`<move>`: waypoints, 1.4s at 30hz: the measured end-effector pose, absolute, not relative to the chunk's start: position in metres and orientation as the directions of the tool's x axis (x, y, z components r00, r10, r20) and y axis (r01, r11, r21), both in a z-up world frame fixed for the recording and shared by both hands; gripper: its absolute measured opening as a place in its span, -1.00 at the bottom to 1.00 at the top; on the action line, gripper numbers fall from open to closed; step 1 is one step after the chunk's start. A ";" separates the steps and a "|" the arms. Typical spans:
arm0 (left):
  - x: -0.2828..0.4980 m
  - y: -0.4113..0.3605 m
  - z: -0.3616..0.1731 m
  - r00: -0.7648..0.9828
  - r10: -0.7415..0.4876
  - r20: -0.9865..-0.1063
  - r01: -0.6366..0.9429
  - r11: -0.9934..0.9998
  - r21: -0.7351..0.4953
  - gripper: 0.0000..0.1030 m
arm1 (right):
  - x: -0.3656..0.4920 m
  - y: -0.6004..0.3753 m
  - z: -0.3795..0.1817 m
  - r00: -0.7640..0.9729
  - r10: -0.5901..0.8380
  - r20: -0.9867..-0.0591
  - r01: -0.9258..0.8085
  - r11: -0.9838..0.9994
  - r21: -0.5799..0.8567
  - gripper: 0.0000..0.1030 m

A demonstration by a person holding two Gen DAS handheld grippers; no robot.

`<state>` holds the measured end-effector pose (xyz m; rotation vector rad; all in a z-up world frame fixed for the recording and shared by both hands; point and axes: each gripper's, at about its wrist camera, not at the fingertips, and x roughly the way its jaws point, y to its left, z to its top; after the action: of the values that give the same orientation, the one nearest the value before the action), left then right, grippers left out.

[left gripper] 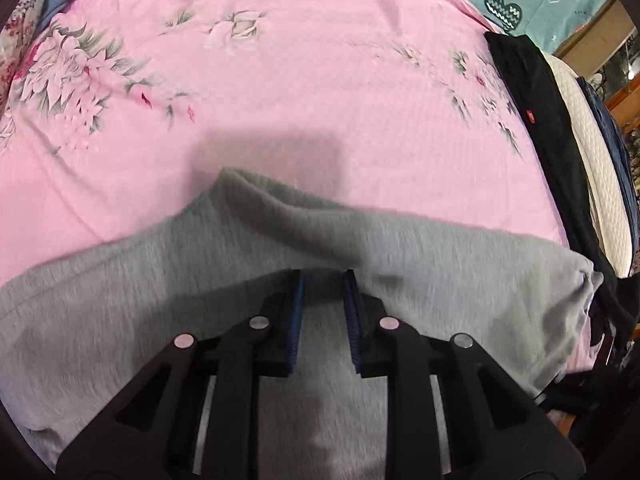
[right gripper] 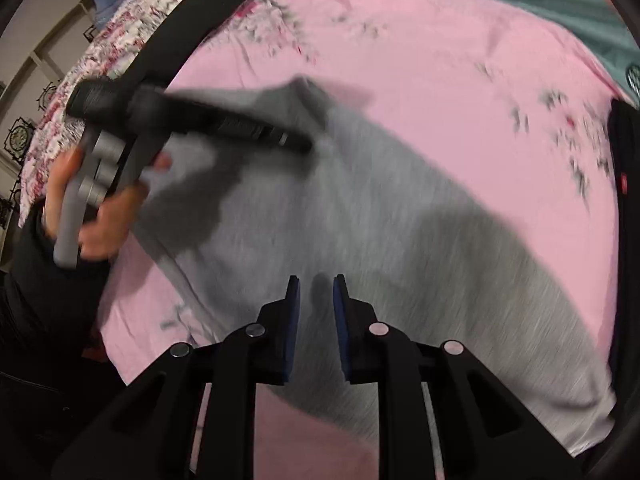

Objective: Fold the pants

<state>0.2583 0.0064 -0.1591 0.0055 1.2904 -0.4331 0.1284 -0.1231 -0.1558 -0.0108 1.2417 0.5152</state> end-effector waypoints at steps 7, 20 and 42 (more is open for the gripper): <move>0.263 -0.010 -0.161 0.255 -0.248 -0.935 0.318 0.934 -0.161 -0.61 | 0.111 -0.127 -0.190 0.210 0.395 -0.895 -0.262 0.904 0.337 -0.63; 0.163 0.021 -0.110 0.349 -0.323 -0.880 0.357 0.914 -0.193 -0.04 | 0.063 -0.249 -0.121 0.459 0.325 -0.827 0.090 0.909 0.407 0.23; 0.116 0.046 -0.162 0.315 -0.301 -0.900 0.367 0.913 -0.177 -0.04 | -0.002 -0.431 -0.213 0.610 0.406 -0.681 0.510 0.456 0.729 0.68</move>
<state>0.1163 0.0461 -0.1617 0.0641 1.1709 -0.4404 -0.0017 -0.4308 -0.2132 1.1458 0.9686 -0.0789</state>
